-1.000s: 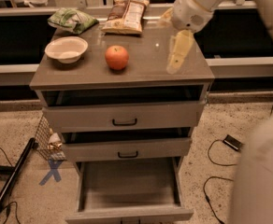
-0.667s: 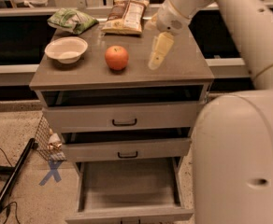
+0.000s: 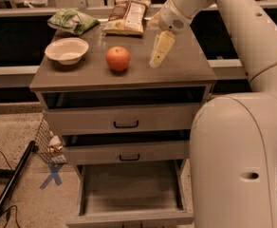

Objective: Place apple into bottom drawer

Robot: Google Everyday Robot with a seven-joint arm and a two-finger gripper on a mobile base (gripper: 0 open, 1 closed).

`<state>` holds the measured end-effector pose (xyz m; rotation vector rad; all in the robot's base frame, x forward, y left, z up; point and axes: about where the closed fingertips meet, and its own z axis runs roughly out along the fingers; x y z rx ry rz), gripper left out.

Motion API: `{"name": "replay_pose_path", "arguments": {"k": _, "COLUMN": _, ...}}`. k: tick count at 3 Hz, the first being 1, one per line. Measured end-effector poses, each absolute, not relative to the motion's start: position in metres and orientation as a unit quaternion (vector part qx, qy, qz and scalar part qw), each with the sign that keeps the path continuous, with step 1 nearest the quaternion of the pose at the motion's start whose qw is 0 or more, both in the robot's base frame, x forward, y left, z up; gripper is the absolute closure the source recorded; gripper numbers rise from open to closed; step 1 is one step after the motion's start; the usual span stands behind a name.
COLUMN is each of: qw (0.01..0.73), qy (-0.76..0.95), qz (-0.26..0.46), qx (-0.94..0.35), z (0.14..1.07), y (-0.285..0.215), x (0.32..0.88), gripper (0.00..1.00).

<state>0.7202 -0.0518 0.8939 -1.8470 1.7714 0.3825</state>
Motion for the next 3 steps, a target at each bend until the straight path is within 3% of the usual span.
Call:
{"name": "replay_pose_path", "arguments": {"k": 1, "qw": 0.295, "qy": 0.652, "qz": 0.166, "qx": -0.678, "z": 0.89, "y": -0.039, "x": 0.726, "gripper": 0.0}}
{"name": "replay_pose_path", "arguments": {"k": 3, "qw": 0.363, "qy": 0.621, "qz": 0.272, "qx": -0.64, "z": 0.883, "y": 0.035, "x": 0.742, "gripper": 0.0}}
